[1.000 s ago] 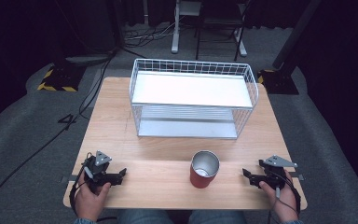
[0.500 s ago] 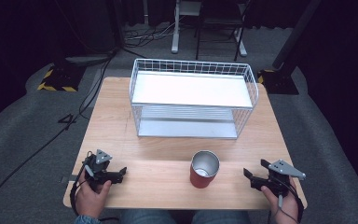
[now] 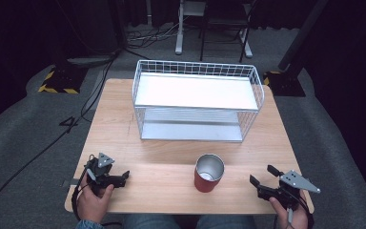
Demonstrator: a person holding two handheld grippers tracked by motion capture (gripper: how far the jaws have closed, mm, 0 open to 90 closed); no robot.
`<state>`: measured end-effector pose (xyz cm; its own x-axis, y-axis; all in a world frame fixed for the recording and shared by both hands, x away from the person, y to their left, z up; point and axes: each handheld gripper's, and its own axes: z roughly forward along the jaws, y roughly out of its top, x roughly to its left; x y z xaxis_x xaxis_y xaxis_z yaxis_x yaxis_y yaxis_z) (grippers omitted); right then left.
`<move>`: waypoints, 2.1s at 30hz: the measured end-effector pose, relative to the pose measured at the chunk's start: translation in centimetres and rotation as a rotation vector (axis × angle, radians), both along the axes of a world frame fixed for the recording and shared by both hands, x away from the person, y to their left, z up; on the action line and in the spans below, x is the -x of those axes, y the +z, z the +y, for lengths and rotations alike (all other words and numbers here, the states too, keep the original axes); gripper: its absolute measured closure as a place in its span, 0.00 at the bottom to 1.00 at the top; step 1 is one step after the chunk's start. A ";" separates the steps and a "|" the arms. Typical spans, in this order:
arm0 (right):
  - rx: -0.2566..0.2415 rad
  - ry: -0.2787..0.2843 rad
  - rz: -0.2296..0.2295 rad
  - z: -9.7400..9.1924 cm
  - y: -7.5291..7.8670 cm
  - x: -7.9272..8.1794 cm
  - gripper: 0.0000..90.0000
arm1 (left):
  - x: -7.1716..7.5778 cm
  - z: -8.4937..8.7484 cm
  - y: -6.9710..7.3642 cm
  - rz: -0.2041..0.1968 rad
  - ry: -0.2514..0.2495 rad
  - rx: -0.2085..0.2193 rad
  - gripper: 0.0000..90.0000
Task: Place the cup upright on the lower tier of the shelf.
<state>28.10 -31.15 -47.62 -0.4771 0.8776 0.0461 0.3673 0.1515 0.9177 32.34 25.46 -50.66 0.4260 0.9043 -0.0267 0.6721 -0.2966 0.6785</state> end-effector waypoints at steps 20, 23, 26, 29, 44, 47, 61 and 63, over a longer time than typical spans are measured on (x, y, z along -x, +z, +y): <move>0.014 0.139 -0.023 4.5 1.6 2.3 0.19 | 0.0 0.0 0.0 0.000 0.000 0.000 0.06; 0.012 0.162 -0.022 5.2 1.6 2.4 0.19 | 0.0 0.0 0.0 0.000 0.000 0.000 0.06; 0.010 0.188 -0.019 6.0 1.5 2.3 0.19 | 0.0 0.0 0.0 0.000 0.000 0.000 0.06; 0.012 0.211 -0.014 6.8 1.3 2.2 0.19 | 0.0 0.0 0.0 0.000 0.000 0.000 0.06; 0.051 0.306 0.000 9.8 0.7 1.6 0.18 | 0.0 0.0 0.0 0.000 0.000 0.000 0.06; 0.055 0.320 0.002 10.4 0.6 1.4 0.18 | 0.0 0.0 0.0 0.000 0.000 0.000 0.06; 0.067 0.342 0.046 12.7 -0.7 0.0 0.17 | 0.0 0.0 0.0 0.000 0.000 0.001 0.06; 0.062 0.336 0.051 12.9 -0.7 -0.2 0.17 | 0.0 0.0 0.0 0.000 0.001 0.001 0.06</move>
